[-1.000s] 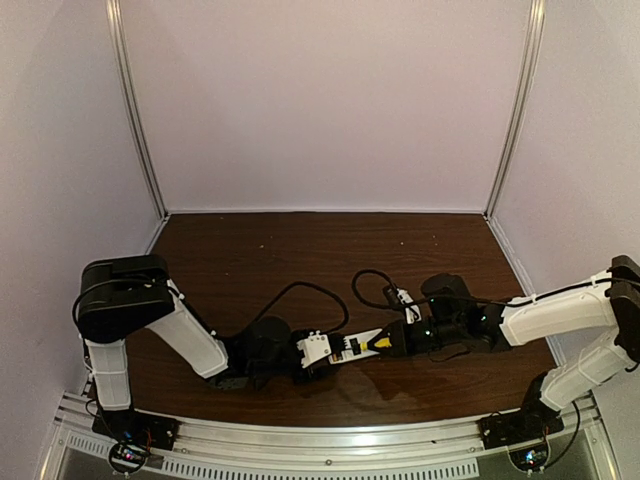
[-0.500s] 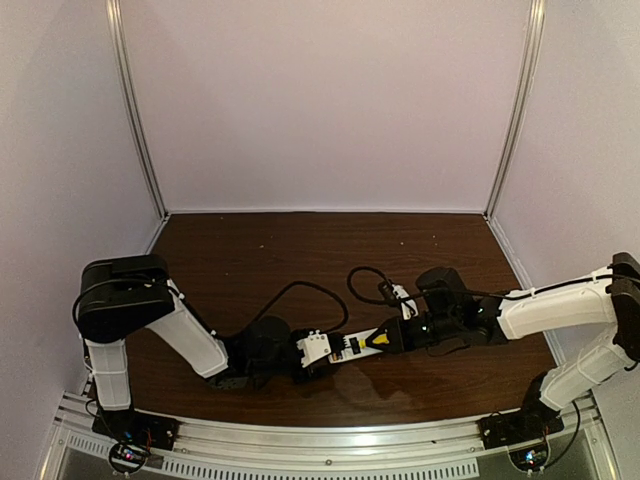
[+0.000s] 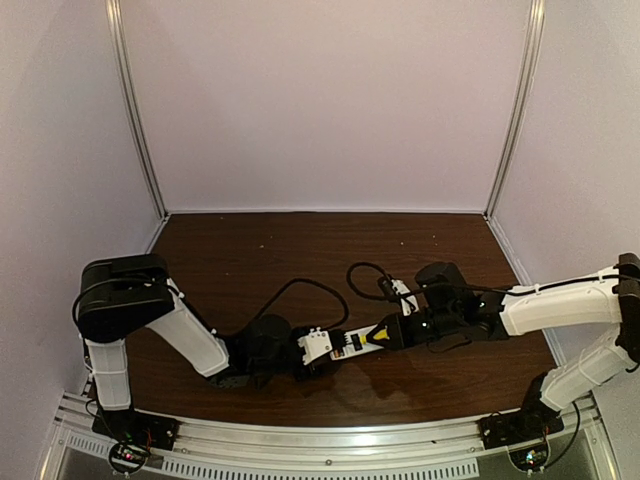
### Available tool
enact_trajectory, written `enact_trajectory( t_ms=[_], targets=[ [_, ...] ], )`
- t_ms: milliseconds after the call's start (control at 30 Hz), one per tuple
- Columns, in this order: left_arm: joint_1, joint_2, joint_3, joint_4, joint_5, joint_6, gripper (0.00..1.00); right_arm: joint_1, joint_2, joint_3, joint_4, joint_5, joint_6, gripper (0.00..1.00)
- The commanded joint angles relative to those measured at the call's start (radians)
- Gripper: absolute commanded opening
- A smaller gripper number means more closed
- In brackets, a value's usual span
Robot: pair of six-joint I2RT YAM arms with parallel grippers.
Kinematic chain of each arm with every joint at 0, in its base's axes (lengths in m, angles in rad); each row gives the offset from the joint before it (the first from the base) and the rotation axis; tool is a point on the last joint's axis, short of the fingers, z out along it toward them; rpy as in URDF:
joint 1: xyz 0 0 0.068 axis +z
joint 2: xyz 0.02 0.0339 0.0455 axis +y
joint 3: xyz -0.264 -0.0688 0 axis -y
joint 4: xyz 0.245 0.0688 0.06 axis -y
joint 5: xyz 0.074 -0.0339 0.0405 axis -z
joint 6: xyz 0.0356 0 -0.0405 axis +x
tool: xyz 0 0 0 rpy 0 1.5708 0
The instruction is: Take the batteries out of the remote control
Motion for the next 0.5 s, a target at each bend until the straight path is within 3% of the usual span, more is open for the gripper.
enact_trajectory(
  t_ms=[0,467],
  targets=[
    [-0.007,0.016,0.021,0.065,0.029,-0.006,0.00,-0.008,-0.026,0.014,-0.009,0.111,-0.018,0.00],
    [-0.007,0.030,0.031,0.065,0.067,-0.016,0.00,0.026,-0.007,0.005,0.029,0.161,-0.074,0.00]
  ],
)
